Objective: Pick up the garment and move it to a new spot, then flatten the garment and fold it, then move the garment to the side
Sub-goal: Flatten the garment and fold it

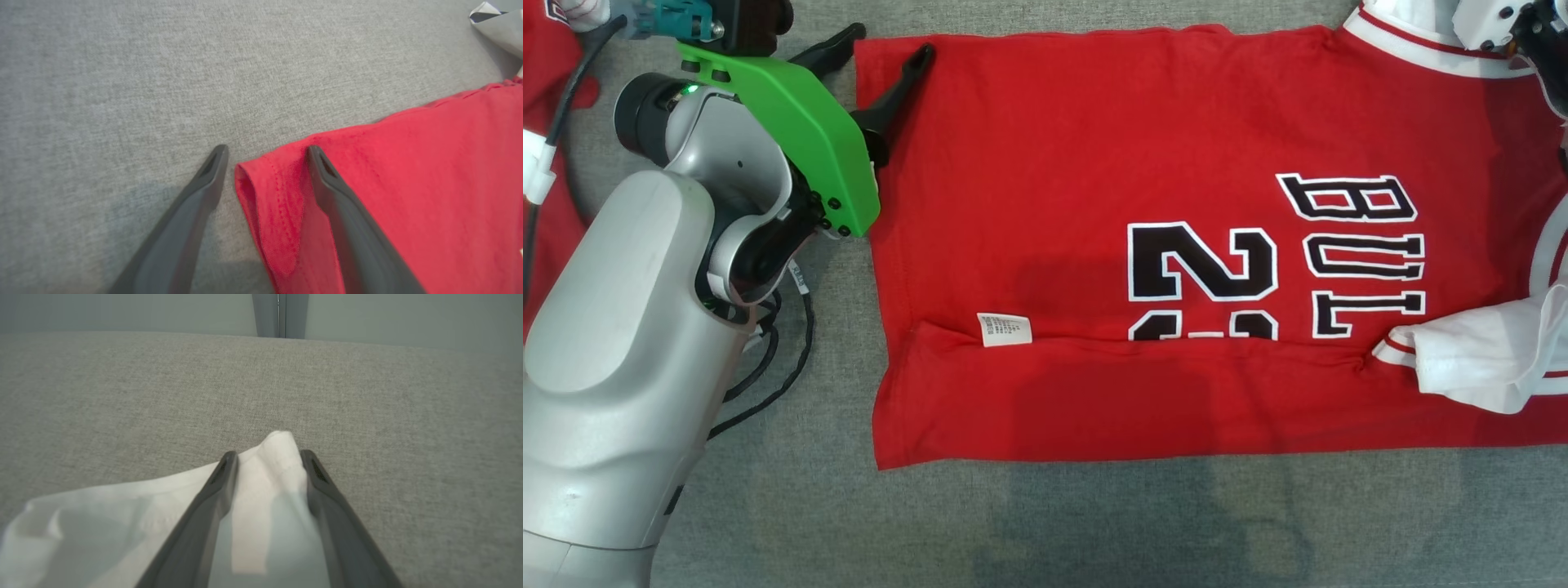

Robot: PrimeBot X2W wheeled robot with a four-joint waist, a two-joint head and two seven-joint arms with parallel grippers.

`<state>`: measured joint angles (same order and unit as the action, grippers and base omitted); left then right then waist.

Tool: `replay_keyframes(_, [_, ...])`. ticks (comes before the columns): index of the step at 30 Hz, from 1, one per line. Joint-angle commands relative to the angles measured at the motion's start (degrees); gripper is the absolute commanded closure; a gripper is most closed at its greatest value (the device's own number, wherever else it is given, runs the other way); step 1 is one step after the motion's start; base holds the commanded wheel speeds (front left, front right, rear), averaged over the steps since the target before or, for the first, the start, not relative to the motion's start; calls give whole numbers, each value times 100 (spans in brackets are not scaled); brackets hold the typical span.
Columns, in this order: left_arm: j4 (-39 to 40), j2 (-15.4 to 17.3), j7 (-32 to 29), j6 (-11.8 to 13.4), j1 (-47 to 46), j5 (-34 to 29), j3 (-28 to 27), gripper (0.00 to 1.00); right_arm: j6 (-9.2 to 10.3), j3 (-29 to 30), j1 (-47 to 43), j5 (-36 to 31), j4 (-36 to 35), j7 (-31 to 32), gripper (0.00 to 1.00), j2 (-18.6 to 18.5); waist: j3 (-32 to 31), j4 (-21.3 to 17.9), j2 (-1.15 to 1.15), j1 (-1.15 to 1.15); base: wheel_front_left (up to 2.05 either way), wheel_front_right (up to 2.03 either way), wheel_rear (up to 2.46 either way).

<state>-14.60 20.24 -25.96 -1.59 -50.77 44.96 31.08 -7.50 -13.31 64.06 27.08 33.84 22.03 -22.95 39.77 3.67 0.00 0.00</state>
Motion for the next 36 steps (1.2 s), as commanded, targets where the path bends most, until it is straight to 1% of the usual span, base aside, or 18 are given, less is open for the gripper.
replay_keyframes(1, [-357, 137, -360, 42, 496, 84, 160, 0, 2, -72, -54, 33, 136, 66, 87, -41, -9, 26, 0, 0, 0, 0, 0])
replay_keyframes(2, [-340, 145, -403, 34, 523, 108, 154, 0, 2, -88, -49, 68, 167, 73, 100, -52, -9, 30, 0, 0, 0, 0, 0])
replay_keyframes(5, [-327, 182, -433, 62, 552, 173, 118, 0, 4, -129, -18, 198, 198, 37, 100, -68, 9, 14, 0, 0, 0, 0, 0])
replay_keyframes(7, [-333, 142, -424, 52, 544, 209, 125, 0, 4, -182, 8, 262, 188, -8, 100, -58, 17, -9, 0, 0, 0, 0, 0])
replay_keyframes(8, [-323, 94, -432, 17, 554, 266, 129, 5, 4, -221, 18, 280, 162, -51, 100, -57, 12, -27, 0, 0, 0, 0, 0])
replay_keyframes(9, [-304, 46, -445, -20, 573, 316, 140, 79, 4, -257, 28, 316, 120, -100, 100, -61, -1, -47, 0, 0, 0, 0, 0])
replay_keyframes(10, [-282, 25, -454, -70, 589, 354, 166, 100, 2, -281, 40, 353, 73, -172, 100, -69, -20, -70, 0, 0, 0, 0, 0])
replay_keyframes(12, [-246, 49, -417, -122, 616, 347, 197, 100, 1, -311, 49, 445, -15, -328, 100, -94, -76, -117, 0, 0, 0, 0, 0])
replay_keyframes(16, [-117, 104, -215, -135, 655, 360, 111, 100, 2, -457, -114, 730, -248, -591, 100, -181, -275, -216, 0, 0, 0, 0, 0])
replay_keyframes(18, [16, 142, -77, -111, 728, 393, 16, 100, 2, -516, -233, 936, -464, -749, 100, -250, -395, -272, 0, 0, 0, 0, 0])
replay_keyframes(21, [241, 183, 150, -46, 936, 419, -109, 100, 2, -588, -604, 1252, -877, -988, 100, -462, -610, -323, 0, 0, 0, 0, 0])
replay_keyframes(22, [241, 183, 150, -46, 936, 419, -109, 100, 2, -588, -604, 1252, -877, -988, 100, -462, -610, -323, 0, 0, 0, 0, 0])
replay_keyframes(26, [563, 251, 415, 57, 1266, 461, -249, 100, 1, -496, -1286, 1611, -1472, -1300, 100, -827, -839, -401, 0, 0, 0, 0, 0])
replay_keyframes(29, [763, 291, 603, 119, 1542, 512, -339, 100, 1, -305, -1921, 1795, -1871, -1585, 100, -1021, -1003, -445, 0, 0, 0, 0, 0])
replay_keyframes(32, [898, 399, 749, 210, 1775, 523, -454, 100, 1, -78, -2603, 1941, -2286, -1833, 100, -1112, -1176, -481, 0, 0, 0, 0, 0])
replay_keyframes(36, [1049, 535, 837, 291, 2089, 600, -582, 100, 1, 130, -3479, 2042, -2846, -2005, 100, -1052, -1379, -577, 0, 0, 0, 0, 0])
